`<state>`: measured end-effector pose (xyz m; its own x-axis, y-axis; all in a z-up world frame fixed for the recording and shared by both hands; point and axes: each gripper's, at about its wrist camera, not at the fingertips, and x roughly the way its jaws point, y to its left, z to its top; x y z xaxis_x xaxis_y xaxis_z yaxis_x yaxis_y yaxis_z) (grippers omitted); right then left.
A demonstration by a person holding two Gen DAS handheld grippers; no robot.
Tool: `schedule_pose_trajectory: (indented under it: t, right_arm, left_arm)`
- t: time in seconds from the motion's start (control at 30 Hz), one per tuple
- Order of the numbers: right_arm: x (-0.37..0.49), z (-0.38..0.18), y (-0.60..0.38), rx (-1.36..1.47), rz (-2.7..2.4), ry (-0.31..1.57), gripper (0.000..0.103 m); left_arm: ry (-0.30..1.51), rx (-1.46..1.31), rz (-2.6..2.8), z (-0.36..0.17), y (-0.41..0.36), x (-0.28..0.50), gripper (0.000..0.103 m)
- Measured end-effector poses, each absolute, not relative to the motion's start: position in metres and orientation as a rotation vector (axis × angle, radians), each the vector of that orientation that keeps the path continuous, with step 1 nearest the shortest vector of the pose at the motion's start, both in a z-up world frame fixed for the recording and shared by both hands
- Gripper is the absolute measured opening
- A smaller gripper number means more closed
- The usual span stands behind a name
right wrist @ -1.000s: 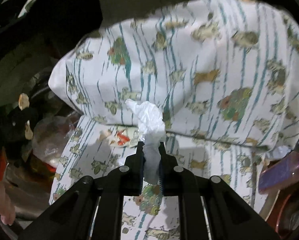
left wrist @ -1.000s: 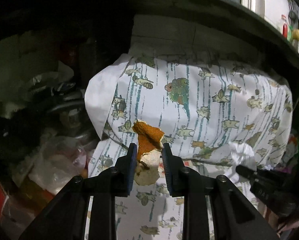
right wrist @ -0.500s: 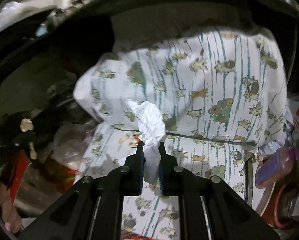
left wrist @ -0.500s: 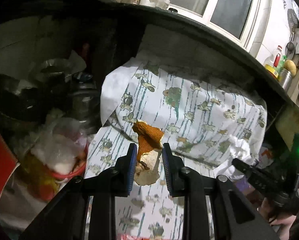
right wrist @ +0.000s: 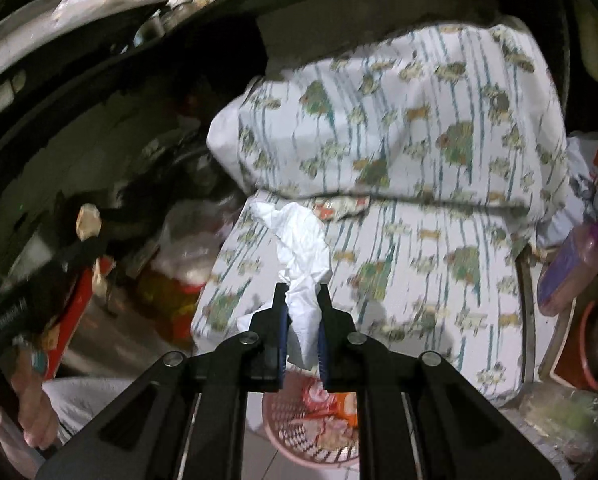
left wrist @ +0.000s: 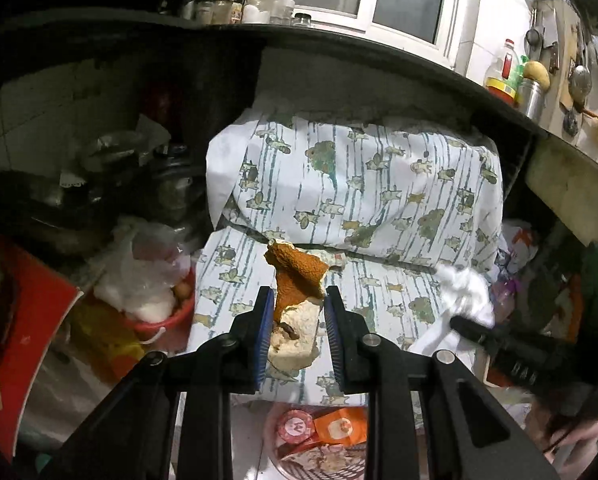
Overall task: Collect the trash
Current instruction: 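Carry the brown scrap and white tissue down over the pink basket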
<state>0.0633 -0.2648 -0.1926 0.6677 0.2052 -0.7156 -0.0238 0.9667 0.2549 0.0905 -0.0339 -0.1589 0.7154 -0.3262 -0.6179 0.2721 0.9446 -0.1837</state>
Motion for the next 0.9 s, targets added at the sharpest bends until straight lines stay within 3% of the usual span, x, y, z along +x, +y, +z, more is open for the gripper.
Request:
schedule_pose_trajectory:
  t: [0.9]
  right_arm:
    - [0.051,-0.344,-0.252,0.196,0.132,1.221,0.012]
  left_arm:
    - [1.097,-0.070,-0.419,-0.305,-0.066,0.104,0.027]
